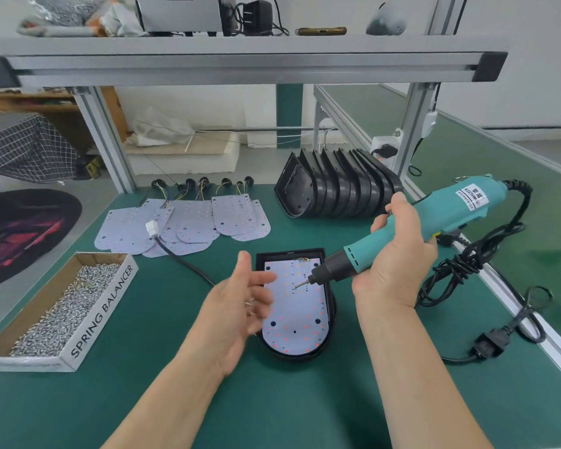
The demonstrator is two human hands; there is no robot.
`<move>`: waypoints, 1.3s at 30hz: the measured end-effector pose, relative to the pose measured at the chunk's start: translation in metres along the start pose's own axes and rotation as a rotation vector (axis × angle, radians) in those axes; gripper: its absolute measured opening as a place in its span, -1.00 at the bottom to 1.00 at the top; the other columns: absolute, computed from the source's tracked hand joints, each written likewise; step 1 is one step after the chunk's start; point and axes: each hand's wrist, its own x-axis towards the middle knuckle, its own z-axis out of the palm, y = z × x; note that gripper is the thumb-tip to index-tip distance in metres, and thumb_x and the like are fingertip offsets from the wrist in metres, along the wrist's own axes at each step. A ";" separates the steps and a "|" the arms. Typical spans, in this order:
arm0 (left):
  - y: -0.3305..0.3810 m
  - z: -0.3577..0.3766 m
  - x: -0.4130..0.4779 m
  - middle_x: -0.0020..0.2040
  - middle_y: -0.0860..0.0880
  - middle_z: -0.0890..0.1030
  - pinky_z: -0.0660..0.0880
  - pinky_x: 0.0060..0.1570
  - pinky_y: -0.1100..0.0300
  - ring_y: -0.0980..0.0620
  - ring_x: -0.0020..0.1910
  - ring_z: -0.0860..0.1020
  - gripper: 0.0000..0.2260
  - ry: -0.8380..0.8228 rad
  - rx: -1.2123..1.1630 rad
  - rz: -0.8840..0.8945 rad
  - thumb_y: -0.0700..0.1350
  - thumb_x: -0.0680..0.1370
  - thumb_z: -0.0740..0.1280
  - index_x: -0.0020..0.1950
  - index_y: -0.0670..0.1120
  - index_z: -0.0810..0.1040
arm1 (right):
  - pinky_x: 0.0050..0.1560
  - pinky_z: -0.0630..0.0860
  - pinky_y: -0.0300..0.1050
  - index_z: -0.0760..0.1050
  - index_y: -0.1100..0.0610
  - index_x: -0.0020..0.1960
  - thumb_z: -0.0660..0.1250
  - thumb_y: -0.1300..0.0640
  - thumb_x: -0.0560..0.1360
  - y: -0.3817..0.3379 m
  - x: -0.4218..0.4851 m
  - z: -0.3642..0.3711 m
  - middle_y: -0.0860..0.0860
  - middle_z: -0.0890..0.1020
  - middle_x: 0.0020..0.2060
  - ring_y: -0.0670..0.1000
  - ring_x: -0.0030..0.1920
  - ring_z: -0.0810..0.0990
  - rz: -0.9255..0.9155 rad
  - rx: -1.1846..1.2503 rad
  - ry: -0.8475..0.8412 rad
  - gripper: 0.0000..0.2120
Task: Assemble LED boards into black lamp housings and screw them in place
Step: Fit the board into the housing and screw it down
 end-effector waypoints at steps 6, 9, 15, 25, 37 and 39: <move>-0.002 -0.020 0.038 -0.46 0.08 0.33 0.18 -0.36 0.15 -0.07 -0.39 0.32 -0.48 0.214 0.994 0.100 0.26 0.43 0.44 -0.41 -0.04 0.27 | -0.41 0.36 -0.29 0.40 0.06 -0.26 0.46 0.17 0.45 0.010 -0.006 -0.006 -0.10 0.45 -0.49 -0.09 -0.46 0.41 -0.016 -0.117 -0.150 -0.76; -0.003 -0.009 0.052 -0.45 0.03 0.30 0.19 -0.38 0.18 -0.04 -0.43 0.30 -0.43 0.159 1.227 0.048 0.29 0.36 0.48 -0.39 -0.06 0.21 | -0.38 0.39 -0.26 0.44 0.04 -0.32 0.45 0.14 0.42 0.018 -0.013 -0.009 -0.05 0.43 -0.49 -0.06 -0.45 0.39 -0.062 -0.243 -0.273 -0.78; -0.006 -0.006 0.062 -0.44 0.02 0.29 0.20 -0.37 0.18 -0.05 -0.43 0.26 -0.44 0.099 1.136 0.048 0.20 0.35 0.54 -0.38 -0.08 0.21 | -0.36 0.36 -0.10 0.38 0.25 -0.31 0.45 0.14 0.44 0.030 -0.023 -0.014 0.00 0.40 -0.45 0.01 -0.40 0.35 -0.212 -0.419 -0.425 -0.70; -0.009 -0.001 0.064 -0.33 -0.04 0.32 0.21 -0.32 0.16 -0.06 -0.34 0.27 -0.56 0.042 0.984 0.008 0.09 0.38 0.53 -0.29 -0.11 0.31 | -0.36 0.38 -0.16 0.38 0.37 -0.24 0.44 0.13 0.45 0.036 -0.021 -0.014 -0.02 0.40 -0.45 -0.01 -0.41 0.35 -0.227 -0.448 -0.442 -0.65; -0.010 0.001 0.063 -0.29 -0.06 0.35 0.22 -0.29 0.15 -0.06 -0.30 0.29 -0.59 0.039 0.933 -0.009 0.08 0.39 0.53 -0.23 -0.12 0.36 | -0.35 0.35 -0.13 0.35 0.38 -0.25 0.44 0.14 0.45 0.039 -0.022 -0.017 -0.03 0.38 -0.45 0.00 -0.41 0.33 -0.255 -0.473 -0.483 -0.63; -0.010 0.002 0.063 -0.29 -0.06 0.36 0.23 -0.29 0.16 -0.06 -0.31 0.30 -0.60 0.042 0.926 -0.011 0.07 0.39 0.54 -0.24 -0.12 0.37 | -0.35 0.33 -0.09 0.34 0.40 -0.25 0.44 0.14 0.45 0.039 -0.023 -0.015 0.05 0.36 -0.45 0.01 -0.40 0.32 -0.269 -0.479 -0.495 -0.61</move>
